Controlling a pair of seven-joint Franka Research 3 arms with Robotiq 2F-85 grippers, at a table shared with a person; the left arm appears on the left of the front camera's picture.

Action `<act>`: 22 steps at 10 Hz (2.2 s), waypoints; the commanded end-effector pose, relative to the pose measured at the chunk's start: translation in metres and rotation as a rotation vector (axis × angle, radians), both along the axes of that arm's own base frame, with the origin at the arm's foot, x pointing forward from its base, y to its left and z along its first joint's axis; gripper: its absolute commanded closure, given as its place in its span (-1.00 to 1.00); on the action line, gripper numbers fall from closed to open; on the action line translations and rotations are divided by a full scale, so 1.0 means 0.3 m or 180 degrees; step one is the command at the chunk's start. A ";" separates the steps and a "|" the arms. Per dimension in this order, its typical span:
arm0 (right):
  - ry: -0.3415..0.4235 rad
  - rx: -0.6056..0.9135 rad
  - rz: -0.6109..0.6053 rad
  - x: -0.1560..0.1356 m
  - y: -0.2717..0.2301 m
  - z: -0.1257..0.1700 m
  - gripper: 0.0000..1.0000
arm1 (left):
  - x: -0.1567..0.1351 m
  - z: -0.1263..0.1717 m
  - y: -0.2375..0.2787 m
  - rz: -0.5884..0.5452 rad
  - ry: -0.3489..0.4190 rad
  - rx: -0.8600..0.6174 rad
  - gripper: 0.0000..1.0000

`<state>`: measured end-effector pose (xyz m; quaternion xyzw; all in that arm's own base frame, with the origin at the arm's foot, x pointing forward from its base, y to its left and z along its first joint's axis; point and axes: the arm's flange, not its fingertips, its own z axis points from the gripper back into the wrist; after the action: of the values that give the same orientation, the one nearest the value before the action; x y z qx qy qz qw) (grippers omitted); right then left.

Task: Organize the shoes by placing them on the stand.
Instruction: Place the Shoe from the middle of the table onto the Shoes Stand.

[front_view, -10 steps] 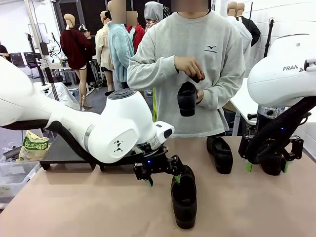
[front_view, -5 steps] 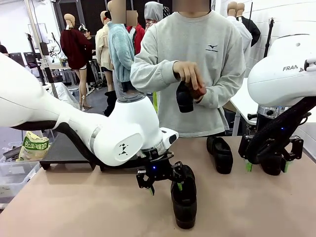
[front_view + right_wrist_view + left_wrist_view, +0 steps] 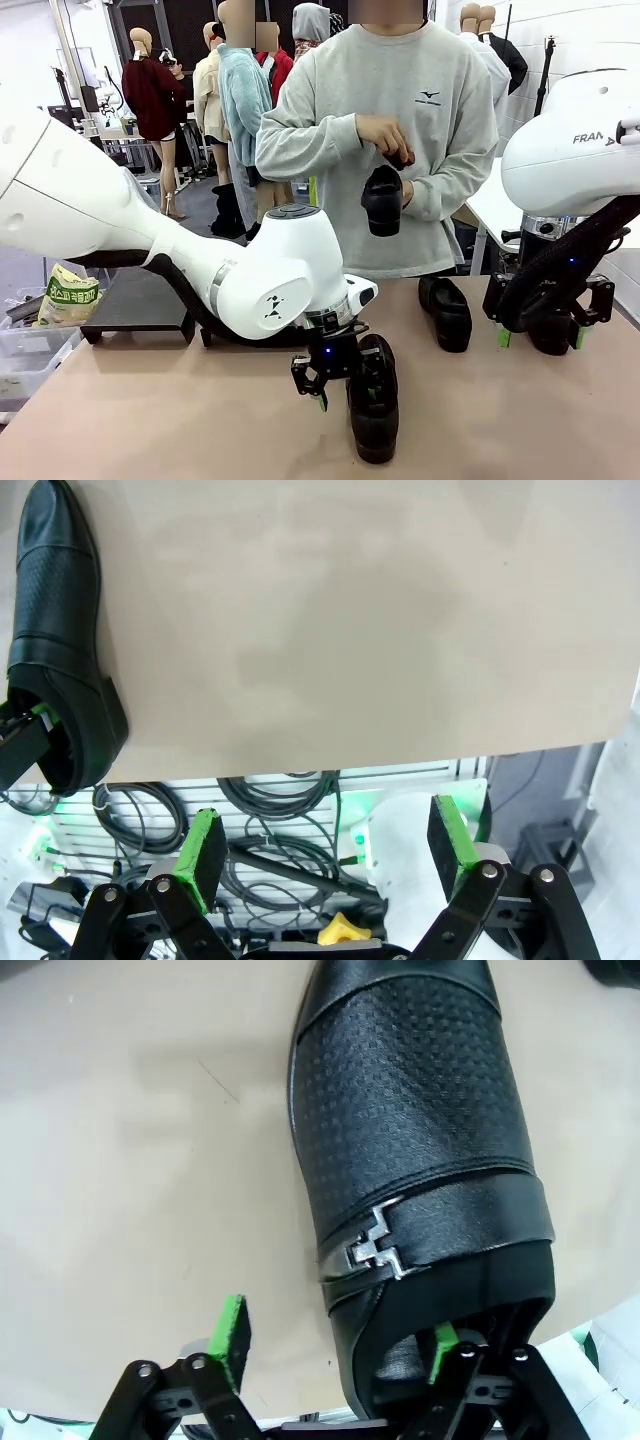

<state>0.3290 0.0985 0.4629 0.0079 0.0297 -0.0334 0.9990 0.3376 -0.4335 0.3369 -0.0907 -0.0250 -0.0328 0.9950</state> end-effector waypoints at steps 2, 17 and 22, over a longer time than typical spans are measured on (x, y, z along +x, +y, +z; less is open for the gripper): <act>0.0005 0.0008 -0.0023 -0.001 0.005 0.000 -1.00 | 0.006 0.016 -0.037 -0.0009 -0.0022 0.0117 0.31; 0.0005 0.0008 -0.0023 -0.001 0.005 0.000 -1.00 | -0.216 0.448 0.276 0.0153 -0.0746 0.0016 1.00; 0.0005 0.0008 -0.0023 -0.001 0.005 0.000 -1.00 | -0.125 0.648 0.848 0.0437 -0.1539 0.0359 1.00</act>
<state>0.3292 0.0984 0.4633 0.0082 0.0293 -0.0337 0.9990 0.3094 -0.1941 0.5256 -0.0432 -0.2432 0.0208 0.9688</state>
